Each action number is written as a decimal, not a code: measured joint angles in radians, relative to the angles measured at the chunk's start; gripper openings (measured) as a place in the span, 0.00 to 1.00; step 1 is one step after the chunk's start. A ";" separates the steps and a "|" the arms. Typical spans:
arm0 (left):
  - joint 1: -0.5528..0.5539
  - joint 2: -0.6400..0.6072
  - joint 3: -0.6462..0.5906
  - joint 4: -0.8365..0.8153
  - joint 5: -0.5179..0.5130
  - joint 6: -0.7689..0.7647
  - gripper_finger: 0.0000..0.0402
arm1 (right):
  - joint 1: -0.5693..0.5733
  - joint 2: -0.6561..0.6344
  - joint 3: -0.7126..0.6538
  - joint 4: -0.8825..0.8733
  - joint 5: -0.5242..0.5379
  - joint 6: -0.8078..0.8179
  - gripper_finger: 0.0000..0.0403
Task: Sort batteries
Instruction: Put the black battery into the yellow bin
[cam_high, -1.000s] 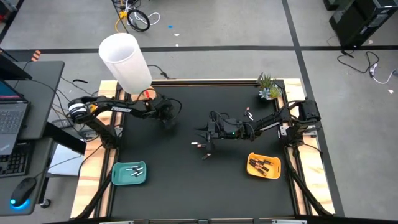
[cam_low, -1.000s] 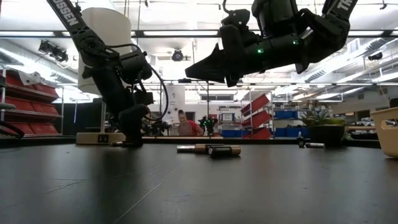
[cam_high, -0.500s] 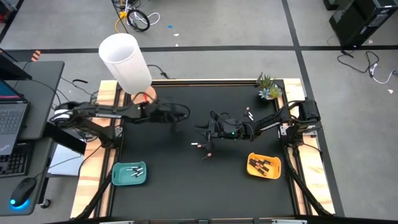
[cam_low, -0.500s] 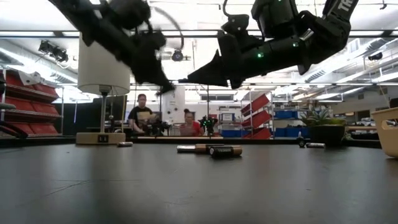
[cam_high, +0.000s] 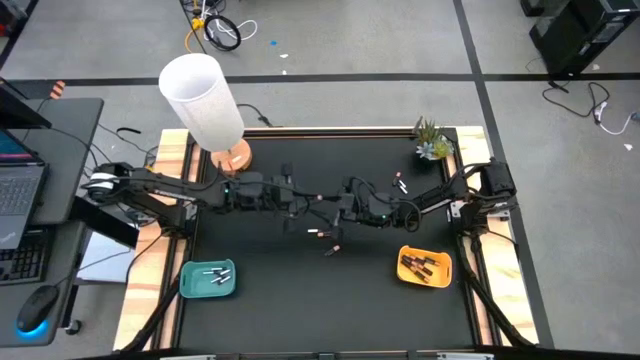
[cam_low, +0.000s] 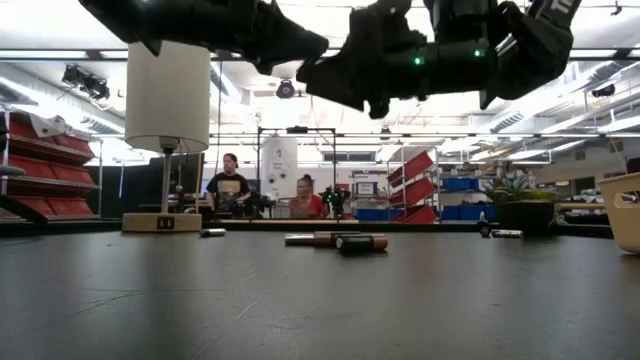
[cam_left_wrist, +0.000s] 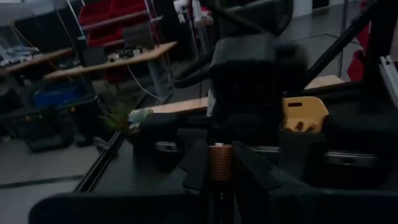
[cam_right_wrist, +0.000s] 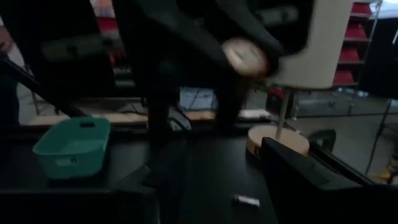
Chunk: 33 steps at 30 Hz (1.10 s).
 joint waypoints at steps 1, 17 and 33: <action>-0.002 0.017 0.000 0.025 0.011 0.002 0.14 | 0.002 0.000 0.007 0.000 -0.001 0.000 0.48; -0.003 0.104 0.000 0.098 0.080 -0.031 0.14 | 0.059 0.000 0.014 -0.018 0.115 -0.079 0.09; -0.006 0.105 0.000 -0.039 0.015 -0.106 0.68 | 0.129 -0.428 0.016 -1.071 0.027 0.302 0.09</action>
